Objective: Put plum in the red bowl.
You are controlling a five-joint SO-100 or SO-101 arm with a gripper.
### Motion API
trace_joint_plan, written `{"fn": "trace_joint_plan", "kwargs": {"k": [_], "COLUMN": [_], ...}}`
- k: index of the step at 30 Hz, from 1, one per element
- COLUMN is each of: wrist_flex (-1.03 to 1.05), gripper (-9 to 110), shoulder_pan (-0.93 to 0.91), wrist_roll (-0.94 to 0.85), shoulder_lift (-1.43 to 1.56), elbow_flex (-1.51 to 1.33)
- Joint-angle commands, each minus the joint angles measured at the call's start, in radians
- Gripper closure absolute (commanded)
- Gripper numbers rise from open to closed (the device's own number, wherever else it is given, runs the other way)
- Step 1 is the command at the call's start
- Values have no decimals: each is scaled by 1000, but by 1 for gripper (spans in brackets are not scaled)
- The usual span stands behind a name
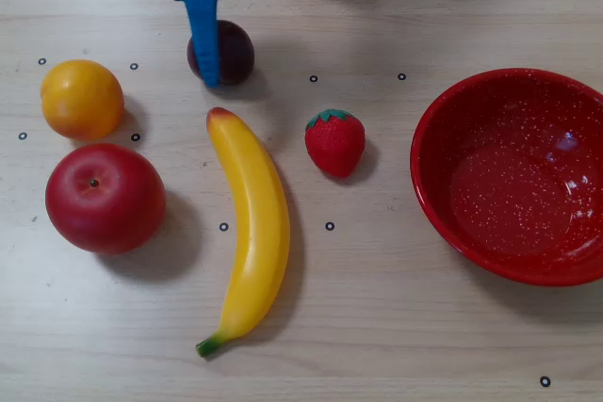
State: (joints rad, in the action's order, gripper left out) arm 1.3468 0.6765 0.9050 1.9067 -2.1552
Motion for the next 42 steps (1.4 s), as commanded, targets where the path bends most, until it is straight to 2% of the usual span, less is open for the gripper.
{"fn": "trace_joint_plan", "kwargs": {"k": [1,42], "wrist_flex": [-32,-288], "gripper": [43,42], "shoulder_pan": [34,-40], "wrist_roll": [28,14], "shoulder_lift": [25,-67], "elbow_flex": [32,-117]}}
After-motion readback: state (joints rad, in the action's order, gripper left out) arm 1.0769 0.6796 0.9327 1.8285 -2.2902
